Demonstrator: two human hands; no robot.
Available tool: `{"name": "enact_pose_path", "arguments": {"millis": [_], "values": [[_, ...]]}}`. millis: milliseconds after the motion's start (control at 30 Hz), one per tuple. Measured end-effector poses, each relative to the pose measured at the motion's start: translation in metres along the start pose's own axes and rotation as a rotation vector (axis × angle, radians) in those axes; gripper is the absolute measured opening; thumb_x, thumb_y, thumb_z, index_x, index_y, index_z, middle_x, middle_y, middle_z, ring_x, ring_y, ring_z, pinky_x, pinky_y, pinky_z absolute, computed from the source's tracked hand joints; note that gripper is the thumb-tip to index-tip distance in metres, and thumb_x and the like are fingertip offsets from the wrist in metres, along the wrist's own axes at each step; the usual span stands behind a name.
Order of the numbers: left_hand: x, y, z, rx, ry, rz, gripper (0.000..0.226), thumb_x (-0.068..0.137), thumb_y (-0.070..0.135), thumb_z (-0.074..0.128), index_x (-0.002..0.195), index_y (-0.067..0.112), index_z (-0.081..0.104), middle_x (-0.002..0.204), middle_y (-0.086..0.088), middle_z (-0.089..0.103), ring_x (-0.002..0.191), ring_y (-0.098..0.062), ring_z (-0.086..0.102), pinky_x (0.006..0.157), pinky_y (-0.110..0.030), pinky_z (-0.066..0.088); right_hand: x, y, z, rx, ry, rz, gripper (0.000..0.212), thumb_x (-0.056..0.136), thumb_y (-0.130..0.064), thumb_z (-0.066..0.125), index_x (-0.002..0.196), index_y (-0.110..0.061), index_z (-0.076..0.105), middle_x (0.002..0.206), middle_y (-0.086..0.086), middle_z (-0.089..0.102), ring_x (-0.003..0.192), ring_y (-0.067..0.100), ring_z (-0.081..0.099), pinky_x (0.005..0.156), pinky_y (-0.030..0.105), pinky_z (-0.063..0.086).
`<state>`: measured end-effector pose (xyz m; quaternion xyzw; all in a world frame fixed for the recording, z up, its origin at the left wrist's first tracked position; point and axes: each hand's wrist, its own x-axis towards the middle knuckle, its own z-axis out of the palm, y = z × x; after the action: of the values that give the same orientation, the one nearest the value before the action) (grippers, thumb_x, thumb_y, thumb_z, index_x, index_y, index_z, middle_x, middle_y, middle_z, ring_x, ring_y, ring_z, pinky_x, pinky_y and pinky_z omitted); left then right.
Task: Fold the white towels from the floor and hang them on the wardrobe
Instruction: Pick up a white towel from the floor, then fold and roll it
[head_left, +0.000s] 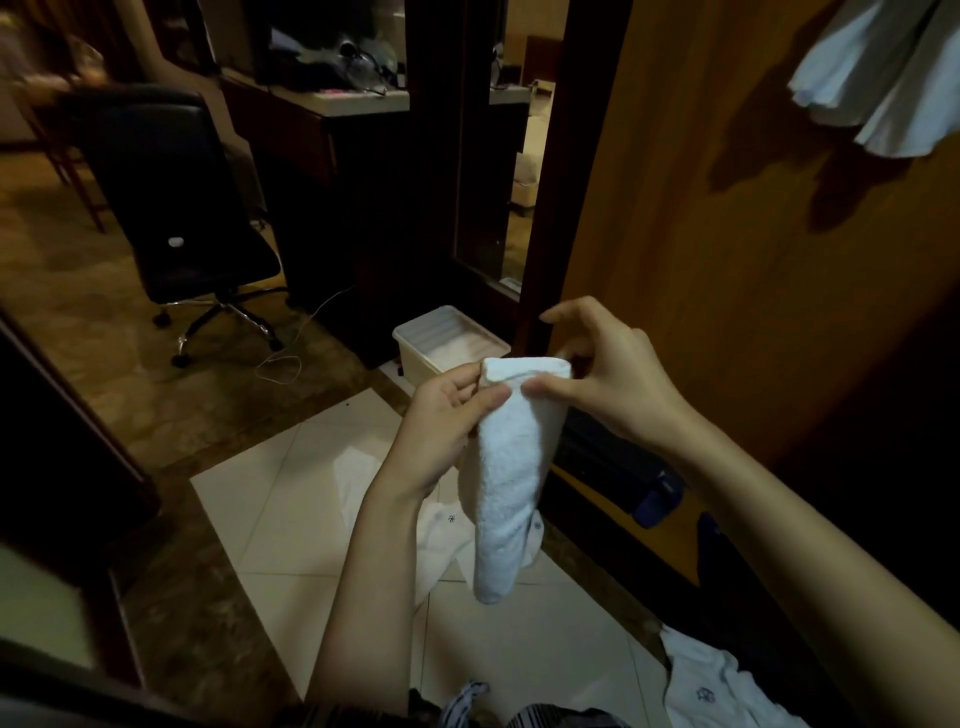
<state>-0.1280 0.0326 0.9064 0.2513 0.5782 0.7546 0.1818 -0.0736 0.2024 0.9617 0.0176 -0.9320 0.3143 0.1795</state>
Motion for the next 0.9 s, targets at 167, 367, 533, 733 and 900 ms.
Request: {"name": "enact_pose_path", "arguments": {"millis": [167,367,533,733,900], "values": [[-0.001,0.005,0.0,0.085,0.002,0.065,0.023,0.093,0.003,0.051,0.11,0.013,0.063,0.089,0.01,0.074,0.088,-0.004,0.068,0.072,-0.014,0.05,0.003,0.001,-0.003,0.095,-0.105,0.007,0.026,0.074,-0.036,0.076,0.093,-0.021,0.071,0.091,-0.01,0.07,0.086,0.003,0.064,0.078,0.036,0.055],[-0.004,0.01,-0.001,0.149,0.015,0.12,0.018,0.083,0.023,0.06,0.101,0.022,0.064,0.086,0.013,0.071,0.086,-0.001,0.066,0.07,-0.015,0.051,0.01,-0.002,-0.004,0.214,-0.16,-0.01,0.011,0.082,-0.026,0.071,0.086,-0.017,0.068,0.085,-0.006,0.068,0.08,0.005,0.065,0.071,0.03,0.054],[-0.007,0.007,0.002,0.155,-0.103,-0.055,0.059,0.05,0.033,0.088,0.1,0.032,0.056,0.093,0.015,0.07,0.094,-0.007,0.067,0.073,-0.019,0.054,0.014,-0.012,-0.009,0.512,-0.239,0.024,0.014,0.081,-0.021,0.066,0.085,-0.008,0.061,0.082,-0.004,0.062,0.073,0.001,0.063,0.062,0.014,0.048],[-0.011,0.006,0.006,-0.002,-0.241,-0.067,0.081,0.038,0.053,0.089,0.106,0.023,0.056,0.093,0.014,0.072,0.092,-0.008,0.068,0.073,-0.022,0.054,0.022,-0.018,-0.01,0.645,-0.27,0.073,0.019,0.078,-0.032,0.061,0.082,-0.013,0.059,0.078,-0.008,0.062,0.071,0.001,0.062,0.06,0.012,0.046],[-0.008,0.003,0.016,-0.116,-0.147,-0.088,0.03,0.074,0.02,0.064,0.104,0.019,0.061,0.091,0.006,0.073,0.091,-0.013,0.069,0.074,-0.026,0.055,0.02,-0.014,0.005,0.792,-0.203,0.193,0.031,0.084,-0.042,0.058,0.103,-0.017,0.061,0.093,-0.004,0.066,0.085,0.011,0.067,0.07,0.022,0.051]]}}
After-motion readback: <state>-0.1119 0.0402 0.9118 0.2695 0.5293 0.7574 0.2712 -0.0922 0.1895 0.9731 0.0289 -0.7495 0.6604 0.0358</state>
